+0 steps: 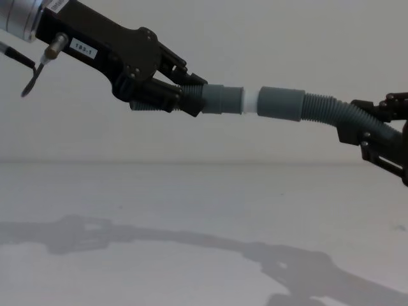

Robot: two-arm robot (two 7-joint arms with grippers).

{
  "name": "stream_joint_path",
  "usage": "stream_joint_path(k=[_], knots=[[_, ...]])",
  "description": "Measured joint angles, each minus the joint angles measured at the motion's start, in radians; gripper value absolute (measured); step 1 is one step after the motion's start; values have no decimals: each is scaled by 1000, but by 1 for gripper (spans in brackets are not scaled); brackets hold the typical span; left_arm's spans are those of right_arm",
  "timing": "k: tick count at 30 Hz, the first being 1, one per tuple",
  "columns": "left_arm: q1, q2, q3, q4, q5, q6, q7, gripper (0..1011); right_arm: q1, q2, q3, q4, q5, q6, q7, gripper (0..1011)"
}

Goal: Use both hands to pick up one end of the pipe from the table, align the ends, and insert them.

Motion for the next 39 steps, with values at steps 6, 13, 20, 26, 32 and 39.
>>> stream_joint_path(k=[6, 13, 20, 26, 32, 39], knots=[[-2, 1, 4, 1, -7, -6, -5, 305, 2, 1, -1, 2, 9, -13, 8, 256], [-7, 2, 10, 5, -15, -15, -14, 305, 11, 6, -7, 11, 24, -35, 24, 256], [-11, 2, 16, 12, -21, -24, -19, 305, 20, 10, -12, 18, 37, -50, 37, 256], [-14, 1, 20, 16, -25, -28, -20, 305, 25, 13, -16, 21, 46, -56, 44, 256], [-15, 0, 22, 18, -28, -30, -21, 305, 28, 15, -18, 23, 51, -60, 47, 256], [-15, 0, 24, 19, -30, -32, -21, 305, 30, 16, -20, 24, 54, -62, 50, 256]])
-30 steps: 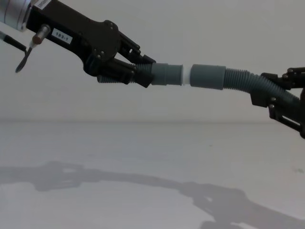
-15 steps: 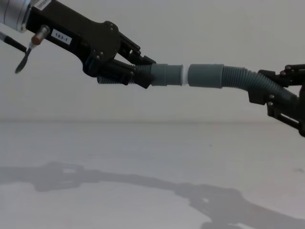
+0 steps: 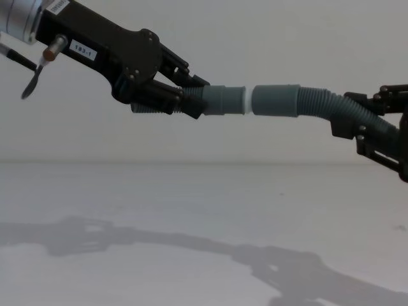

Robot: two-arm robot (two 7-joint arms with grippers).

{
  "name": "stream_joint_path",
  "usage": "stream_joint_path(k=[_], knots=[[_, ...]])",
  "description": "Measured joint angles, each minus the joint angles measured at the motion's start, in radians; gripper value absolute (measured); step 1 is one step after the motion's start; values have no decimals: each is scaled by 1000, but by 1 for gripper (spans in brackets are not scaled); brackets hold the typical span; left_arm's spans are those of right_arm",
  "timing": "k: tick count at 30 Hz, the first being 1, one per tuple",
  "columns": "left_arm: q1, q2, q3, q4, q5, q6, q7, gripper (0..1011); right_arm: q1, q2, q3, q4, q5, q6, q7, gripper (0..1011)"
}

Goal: Use both hands to pick up one end of the pipe from the table, align the ends, and insert them.

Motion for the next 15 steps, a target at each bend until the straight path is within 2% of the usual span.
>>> stream_joint_path(k=[15], knots=[[-1, -1, 2, 1, -2, -1, -1, 305, 2, 1, -2, 1, 3, -3, 2, 256]])
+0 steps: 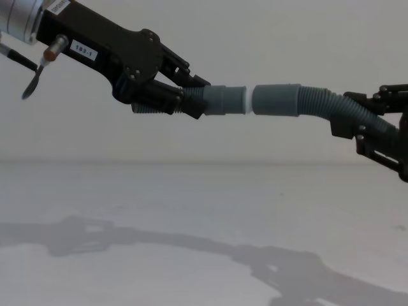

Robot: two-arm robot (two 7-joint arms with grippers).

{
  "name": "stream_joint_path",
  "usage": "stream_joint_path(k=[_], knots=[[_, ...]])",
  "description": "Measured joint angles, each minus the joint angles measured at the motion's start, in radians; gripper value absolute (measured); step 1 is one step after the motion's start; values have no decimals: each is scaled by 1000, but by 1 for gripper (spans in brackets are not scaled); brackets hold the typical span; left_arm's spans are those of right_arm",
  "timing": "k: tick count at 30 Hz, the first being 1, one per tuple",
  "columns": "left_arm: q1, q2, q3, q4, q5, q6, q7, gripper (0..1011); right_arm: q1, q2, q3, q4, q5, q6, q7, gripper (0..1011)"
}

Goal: Use both hands to pick up one end of the pipe from the table, align the ends, and insert them.

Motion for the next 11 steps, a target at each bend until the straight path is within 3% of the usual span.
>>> stream_joint_path(k=[11], knots=[[0, 0, 0, 0, -1, -1, 0, 305, 1, 0, 0, 0, 1, -1, 1, 256]])
